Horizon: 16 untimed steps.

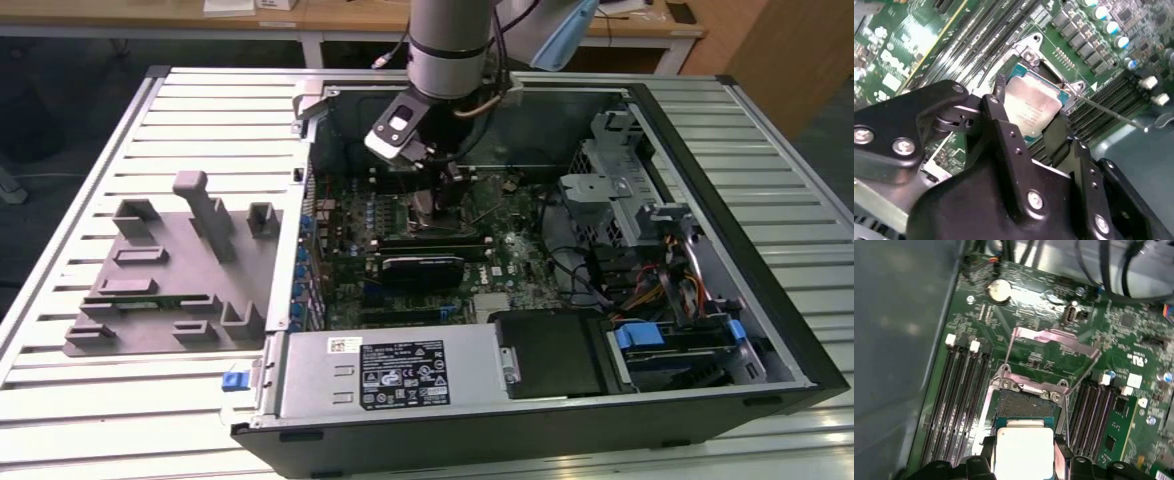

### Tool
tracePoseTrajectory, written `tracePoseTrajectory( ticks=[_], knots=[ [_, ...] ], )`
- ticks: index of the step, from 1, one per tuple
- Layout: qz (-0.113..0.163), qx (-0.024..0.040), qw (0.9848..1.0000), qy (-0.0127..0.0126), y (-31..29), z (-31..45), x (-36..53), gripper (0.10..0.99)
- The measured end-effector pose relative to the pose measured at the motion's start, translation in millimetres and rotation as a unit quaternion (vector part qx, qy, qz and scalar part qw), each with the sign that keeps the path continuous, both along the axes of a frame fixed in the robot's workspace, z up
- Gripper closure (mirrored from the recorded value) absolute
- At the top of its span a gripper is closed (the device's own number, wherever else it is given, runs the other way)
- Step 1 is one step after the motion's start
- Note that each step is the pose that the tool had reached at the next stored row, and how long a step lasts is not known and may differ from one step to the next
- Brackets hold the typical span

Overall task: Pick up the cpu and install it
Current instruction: 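Place the cpu into insertion slot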

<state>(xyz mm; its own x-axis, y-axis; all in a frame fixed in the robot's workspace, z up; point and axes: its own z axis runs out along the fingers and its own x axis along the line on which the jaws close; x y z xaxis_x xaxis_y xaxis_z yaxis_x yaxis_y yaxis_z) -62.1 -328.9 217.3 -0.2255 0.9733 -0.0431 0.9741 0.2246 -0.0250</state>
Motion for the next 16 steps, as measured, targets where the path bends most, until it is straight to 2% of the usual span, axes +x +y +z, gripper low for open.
tracePoseTrajectory(
  ticks=[6,12,14,16],
  knots=[
    [-0.051,0.0,0.9987,0.0,0.0,-0.4,0.0,0.541],
    [-0.083,0.0,0.9965,-0.0002,0.0,-2.0,0.0,0.541],
    [-0.09,0.0001,0.996,-0.0014,-0.1,-2.6,0.0,0.541],
    [-0.094,0.0007,0.9956,-0.0045,-0.1,-3.3,0.0,0.541]
  ],
)
